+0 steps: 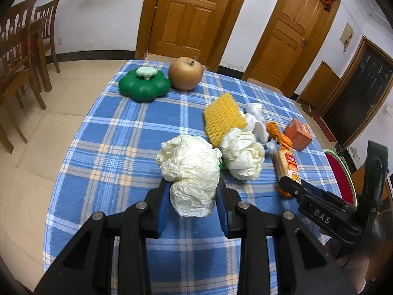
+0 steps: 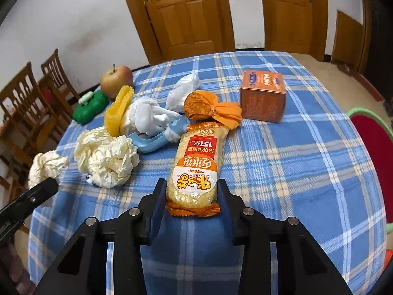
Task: Collect trash
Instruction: 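Carry the snack bag to the red bucket and open the right tool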
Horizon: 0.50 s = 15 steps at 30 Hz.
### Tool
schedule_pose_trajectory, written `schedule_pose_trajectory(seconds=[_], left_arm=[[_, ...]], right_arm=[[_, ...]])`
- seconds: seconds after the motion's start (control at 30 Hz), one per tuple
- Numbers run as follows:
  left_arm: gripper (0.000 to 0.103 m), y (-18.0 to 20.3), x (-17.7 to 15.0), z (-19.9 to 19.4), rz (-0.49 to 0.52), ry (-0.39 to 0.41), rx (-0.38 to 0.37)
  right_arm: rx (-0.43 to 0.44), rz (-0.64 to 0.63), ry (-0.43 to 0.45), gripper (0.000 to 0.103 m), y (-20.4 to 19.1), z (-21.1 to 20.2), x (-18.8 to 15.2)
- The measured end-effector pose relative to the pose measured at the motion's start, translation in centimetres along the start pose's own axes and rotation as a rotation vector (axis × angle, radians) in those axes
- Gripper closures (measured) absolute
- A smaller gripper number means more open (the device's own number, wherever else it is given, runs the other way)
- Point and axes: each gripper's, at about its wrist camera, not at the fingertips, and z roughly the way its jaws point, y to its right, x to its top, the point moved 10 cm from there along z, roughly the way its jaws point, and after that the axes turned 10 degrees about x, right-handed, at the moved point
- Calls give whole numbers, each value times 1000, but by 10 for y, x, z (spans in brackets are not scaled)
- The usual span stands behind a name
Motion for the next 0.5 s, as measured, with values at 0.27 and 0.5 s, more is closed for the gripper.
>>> schedule_pose_trajectory(seconds=[0.27, 0.5], left_arm=[[69, 31, 2, -9, 41, 3, -45], [69, 72, 1, -16, 101, 1, -86]], right_arm=[[29, 20, 51, 62, 18, -41, -12], [14, 75, 116, 62, 48, -80, -16]])
